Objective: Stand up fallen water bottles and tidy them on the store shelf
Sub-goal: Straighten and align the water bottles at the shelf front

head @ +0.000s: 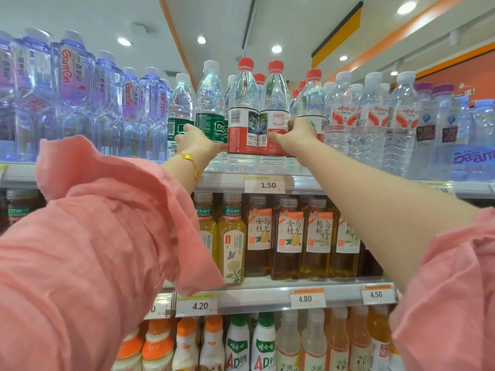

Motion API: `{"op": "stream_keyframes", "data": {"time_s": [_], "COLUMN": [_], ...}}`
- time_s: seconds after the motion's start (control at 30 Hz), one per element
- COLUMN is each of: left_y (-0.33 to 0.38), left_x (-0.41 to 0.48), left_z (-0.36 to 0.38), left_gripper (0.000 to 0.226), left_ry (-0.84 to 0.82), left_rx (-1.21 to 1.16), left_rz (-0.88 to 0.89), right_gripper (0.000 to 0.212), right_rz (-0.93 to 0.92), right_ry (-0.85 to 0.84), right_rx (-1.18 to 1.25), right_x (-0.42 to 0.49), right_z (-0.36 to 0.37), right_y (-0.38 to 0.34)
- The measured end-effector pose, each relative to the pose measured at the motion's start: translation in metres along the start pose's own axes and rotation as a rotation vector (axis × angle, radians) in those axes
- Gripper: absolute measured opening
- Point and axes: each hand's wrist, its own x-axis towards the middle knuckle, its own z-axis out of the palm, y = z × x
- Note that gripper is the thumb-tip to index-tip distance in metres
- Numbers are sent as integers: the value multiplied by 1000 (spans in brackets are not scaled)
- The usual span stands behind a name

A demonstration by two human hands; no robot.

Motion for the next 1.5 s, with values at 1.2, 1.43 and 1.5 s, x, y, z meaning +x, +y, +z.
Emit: {"op": "stream_keyframes", "data": {"time_s": [1.2,1.43,1.5], "left_y": [-20,-17,-19], "left_x": [-17,-12,-10], "left_z": [-10,-17,-16], "left_gripper": [71,62,61], "left_ry": [2,-81,-94], "left_rx": [279,238,214], "left_rz": [244,203,200], "right_gripper": [37,43,46], "right_rz": [1,4,10], "right_ry": [-4,0,0], "right_rx": [-75,-77,-71], "right_x": [-9,-9,-9], "right_z": [-1,2,3], "right_y": [2,8,9]}}
